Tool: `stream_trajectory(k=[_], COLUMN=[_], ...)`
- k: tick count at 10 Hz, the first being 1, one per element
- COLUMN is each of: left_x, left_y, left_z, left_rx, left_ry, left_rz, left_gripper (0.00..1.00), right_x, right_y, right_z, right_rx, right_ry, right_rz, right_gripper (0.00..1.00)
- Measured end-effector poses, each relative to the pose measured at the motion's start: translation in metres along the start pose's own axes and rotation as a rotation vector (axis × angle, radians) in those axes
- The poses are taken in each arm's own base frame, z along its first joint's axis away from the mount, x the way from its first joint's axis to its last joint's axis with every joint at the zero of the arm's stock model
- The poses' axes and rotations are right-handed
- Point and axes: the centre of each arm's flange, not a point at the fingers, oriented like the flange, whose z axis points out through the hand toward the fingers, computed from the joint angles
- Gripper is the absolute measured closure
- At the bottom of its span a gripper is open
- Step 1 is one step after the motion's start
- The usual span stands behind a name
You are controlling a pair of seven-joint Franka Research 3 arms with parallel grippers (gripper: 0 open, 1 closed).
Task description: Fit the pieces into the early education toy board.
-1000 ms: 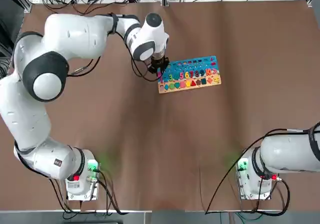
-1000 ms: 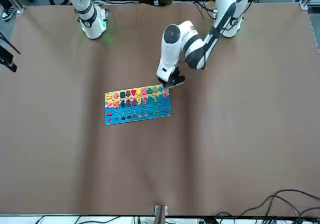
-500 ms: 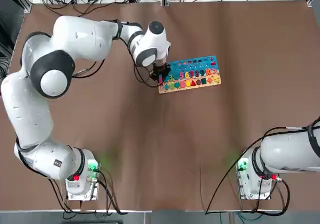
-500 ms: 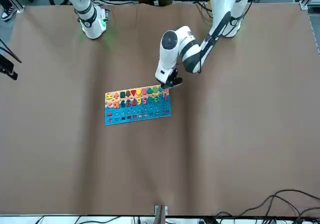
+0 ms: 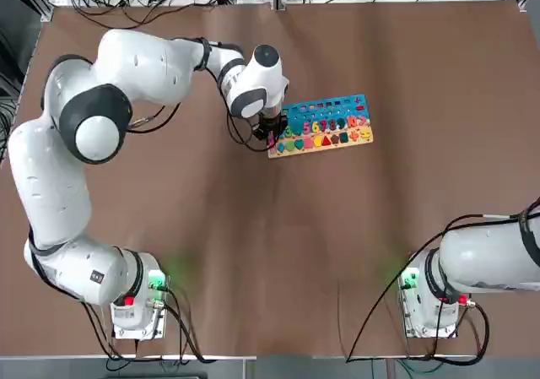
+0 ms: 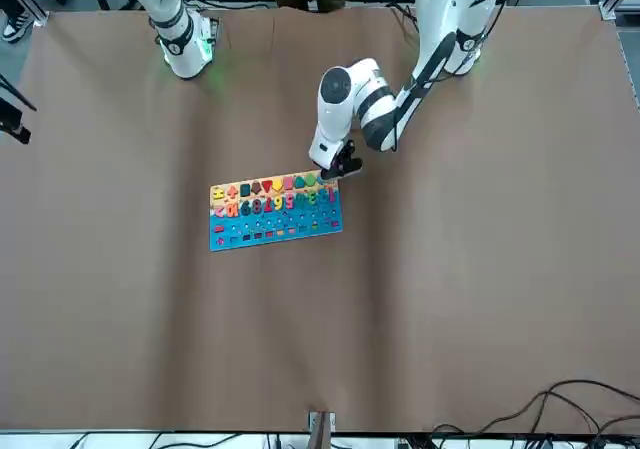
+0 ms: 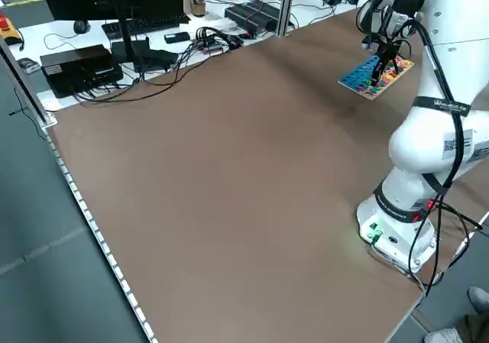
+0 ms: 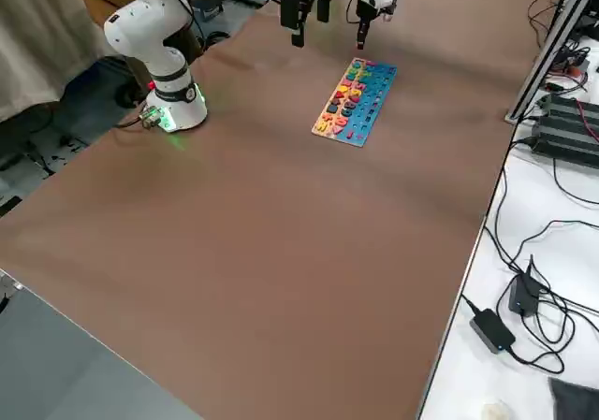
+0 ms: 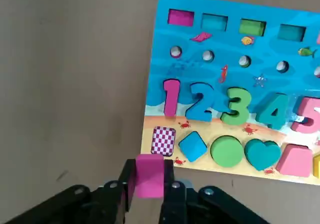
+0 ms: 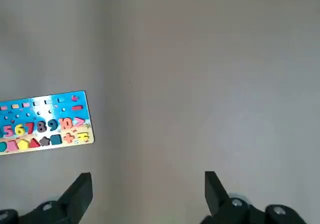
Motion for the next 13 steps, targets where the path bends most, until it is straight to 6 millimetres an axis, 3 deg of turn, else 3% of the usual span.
stream_trajectory(k=[5, 8, 13], left_x=[0.000, 0.015, 0.015], left_y=[0.004, 0.001, 0.000], left_z=[0.007, 0.012, 0.026], left_rx=[-0.033, -0.060, -0.063], left_ry=[0.008, 0.031, 0.021], left_rz=[0.014, 0.004, 0.007], left_gripper=[0.74, 0.74, 0.74], right_x=[-0.003, -0.003, -0.002], right_y=[0.015, 0.015, 0.013], right_z=[0.000, 0.000, 0.000], right_rx=[0.000, 0.000, 0.001], right_ry=[-0.001, -0.001, -0.001], right_rz=[0.028, 0.028, 0.024], right_gripper=[0.01, 0.01, 0.01])
